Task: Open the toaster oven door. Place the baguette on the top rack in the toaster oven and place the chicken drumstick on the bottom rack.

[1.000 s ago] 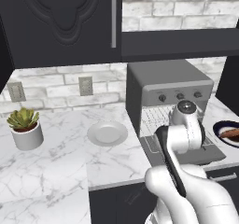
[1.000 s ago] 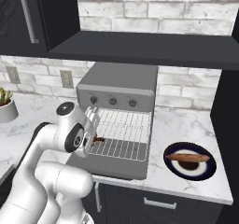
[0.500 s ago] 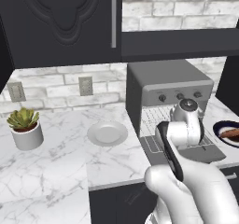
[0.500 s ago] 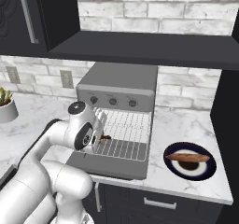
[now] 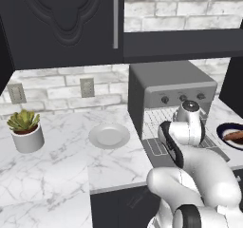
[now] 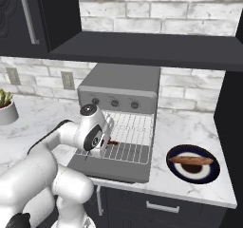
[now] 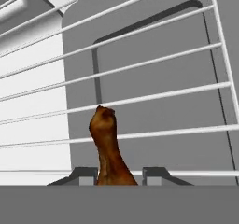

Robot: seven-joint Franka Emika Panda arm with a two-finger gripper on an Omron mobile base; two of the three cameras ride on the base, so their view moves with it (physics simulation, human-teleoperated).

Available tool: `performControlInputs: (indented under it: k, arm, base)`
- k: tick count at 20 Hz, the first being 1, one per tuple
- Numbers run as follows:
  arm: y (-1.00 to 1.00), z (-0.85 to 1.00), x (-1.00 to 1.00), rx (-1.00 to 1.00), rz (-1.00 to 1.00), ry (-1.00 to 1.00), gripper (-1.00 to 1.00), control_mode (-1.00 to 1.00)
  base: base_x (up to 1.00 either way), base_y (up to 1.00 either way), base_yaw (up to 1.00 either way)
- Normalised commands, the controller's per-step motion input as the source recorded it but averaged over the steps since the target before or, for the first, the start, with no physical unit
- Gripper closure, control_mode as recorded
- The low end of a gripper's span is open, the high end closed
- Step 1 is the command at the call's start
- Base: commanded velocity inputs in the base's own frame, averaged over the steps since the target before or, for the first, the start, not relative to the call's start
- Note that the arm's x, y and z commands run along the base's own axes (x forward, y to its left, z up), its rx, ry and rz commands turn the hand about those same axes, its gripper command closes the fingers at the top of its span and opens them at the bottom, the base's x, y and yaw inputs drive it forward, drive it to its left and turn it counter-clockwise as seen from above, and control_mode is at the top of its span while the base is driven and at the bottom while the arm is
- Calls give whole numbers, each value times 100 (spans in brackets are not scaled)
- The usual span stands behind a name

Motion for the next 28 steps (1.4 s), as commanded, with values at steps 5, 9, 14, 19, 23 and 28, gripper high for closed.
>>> performControlInputs:
  k: [5, 9, 14, 19, 23, 28]
  arm:
    - [0, -47, 2, 0, 0, -6, 100, -100]
    - [0, -43, 0, 0, 1, -6, 100, -100]
    - [0, -16, -6, 0, 1, -9, -100, -100]
    - [0, 10, -19, 0, 0, -6, -100, -100]
    - [0, 41, -38, 3, -6, -1, -100, -100]
    - [0, 46, -41, 9, -22, 1, -100, -100]
  base:
    - [0, 0, 0]
    - [0, 0, 0]
    - [0, 0, 0]
    - [0, 0, 0]
    - [0, 0, 0]
    - [0, 0, 0]
